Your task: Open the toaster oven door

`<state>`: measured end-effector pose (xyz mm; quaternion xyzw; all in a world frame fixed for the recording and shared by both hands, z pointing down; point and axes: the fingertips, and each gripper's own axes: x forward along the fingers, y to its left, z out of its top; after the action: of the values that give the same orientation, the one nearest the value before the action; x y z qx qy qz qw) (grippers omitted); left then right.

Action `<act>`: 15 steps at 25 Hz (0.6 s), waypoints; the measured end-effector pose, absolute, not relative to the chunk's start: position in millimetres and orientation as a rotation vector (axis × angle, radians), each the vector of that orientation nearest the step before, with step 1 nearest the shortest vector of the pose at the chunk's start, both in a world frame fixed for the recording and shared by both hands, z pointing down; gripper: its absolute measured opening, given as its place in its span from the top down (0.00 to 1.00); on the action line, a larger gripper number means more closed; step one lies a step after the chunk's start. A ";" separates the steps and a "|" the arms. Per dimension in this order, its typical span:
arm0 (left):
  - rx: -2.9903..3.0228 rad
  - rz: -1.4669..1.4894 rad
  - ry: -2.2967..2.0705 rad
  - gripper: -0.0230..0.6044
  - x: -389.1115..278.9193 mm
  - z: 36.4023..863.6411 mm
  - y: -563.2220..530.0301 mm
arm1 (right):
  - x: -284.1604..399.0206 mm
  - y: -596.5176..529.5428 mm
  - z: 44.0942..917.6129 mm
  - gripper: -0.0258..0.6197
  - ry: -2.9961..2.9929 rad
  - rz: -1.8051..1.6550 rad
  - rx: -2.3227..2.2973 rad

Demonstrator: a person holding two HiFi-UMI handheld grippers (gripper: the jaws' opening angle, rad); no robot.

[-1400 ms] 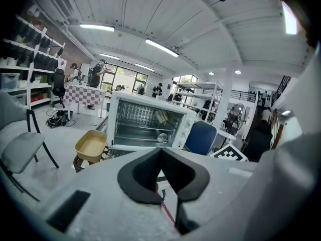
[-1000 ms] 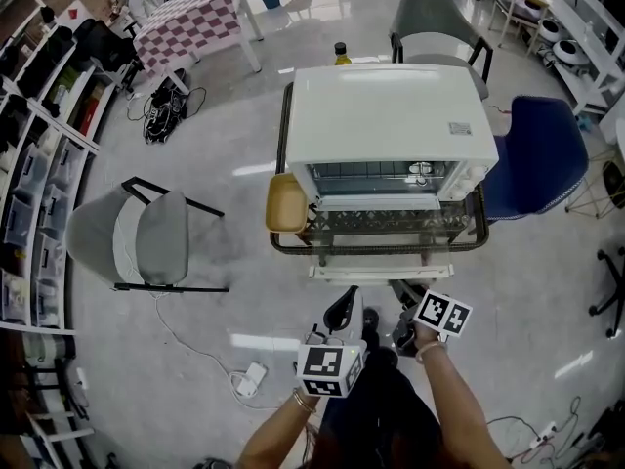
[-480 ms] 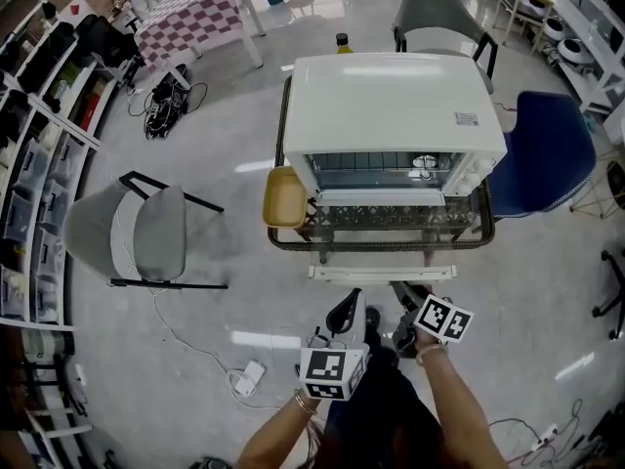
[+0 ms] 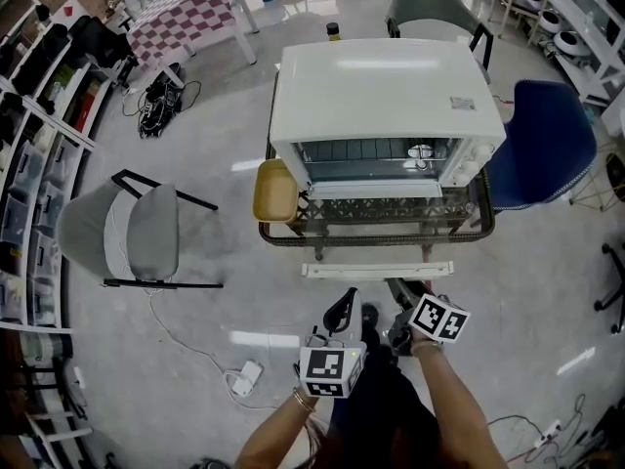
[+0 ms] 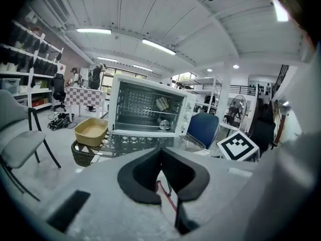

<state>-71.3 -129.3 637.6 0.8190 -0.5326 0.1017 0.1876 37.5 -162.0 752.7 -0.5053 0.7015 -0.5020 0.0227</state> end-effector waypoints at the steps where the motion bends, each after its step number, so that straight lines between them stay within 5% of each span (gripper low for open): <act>1: 2.305 0.290 -1.499 0.94 -71.1 640.1 -128.8 | 38.1 -162.2 753.9 0.62 2.174 -1.549 -1.566; 15: 2.302 0.301 -1.496 0.94 -71.3 670.7 -122.7 | 37.9 -164.3 768.5 0.62 2.232 -1.442 -1.533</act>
<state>-71.3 -122.7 670.7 0.8185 -0.5319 0.1069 0.1890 37.9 -164.3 768.5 -0.4994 0.7270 -0.4698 0.0371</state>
